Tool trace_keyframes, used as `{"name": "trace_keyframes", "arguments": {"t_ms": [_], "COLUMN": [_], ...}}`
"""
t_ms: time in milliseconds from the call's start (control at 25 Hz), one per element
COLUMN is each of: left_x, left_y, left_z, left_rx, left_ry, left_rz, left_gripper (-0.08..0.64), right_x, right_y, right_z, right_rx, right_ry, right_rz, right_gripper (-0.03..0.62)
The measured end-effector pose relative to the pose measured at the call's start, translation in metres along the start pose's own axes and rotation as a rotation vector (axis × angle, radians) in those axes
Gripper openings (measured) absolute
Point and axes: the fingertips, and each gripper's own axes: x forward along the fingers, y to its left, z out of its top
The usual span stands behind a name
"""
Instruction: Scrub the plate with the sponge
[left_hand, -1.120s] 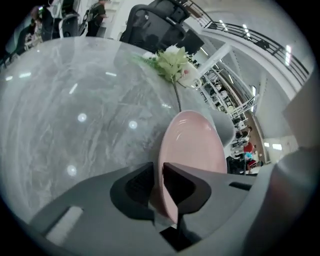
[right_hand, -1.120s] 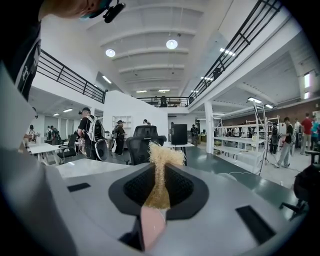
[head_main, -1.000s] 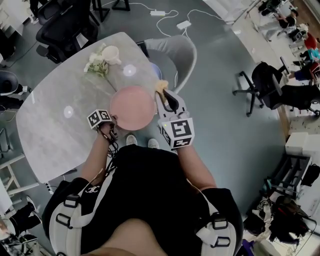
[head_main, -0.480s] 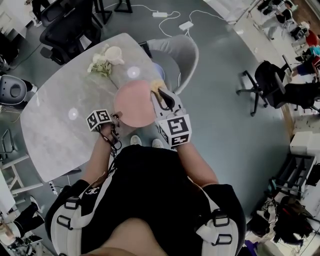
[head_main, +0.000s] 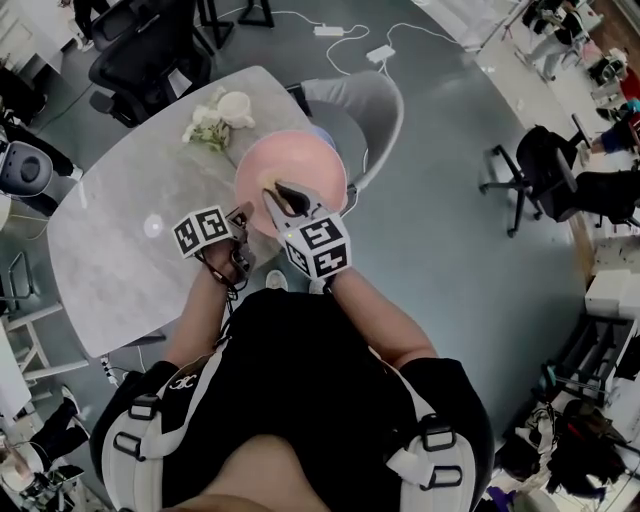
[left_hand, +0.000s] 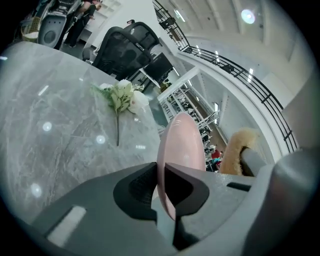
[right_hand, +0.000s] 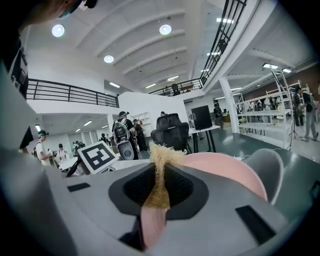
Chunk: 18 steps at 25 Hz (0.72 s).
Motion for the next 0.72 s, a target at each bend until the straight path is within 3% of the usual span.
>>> {"name": "trace_keyframes", "arguments": {"t_ms": [400, 720], "left_x": [-0.009, -0.011], "left_y": [-0.034, -0.053], "left_z": [-0.002, -0.005], "left_rx": [0.122, 0.181], "left_ry": [0.000, 0.012], "left_rz": [-0.029, -0.074], "left_gripper": [0.025, 0.025], "right_x": [0.042, 0.048], "right_y": [0.008, -0.003], "right_z": [-0.009, -0.014], "right_rx": [0.084, 0.031], "right_ry": [0.070, 0.095], "right_rz": [0.024, -0.012], "right_gripper": [0.052, 0.052]}}
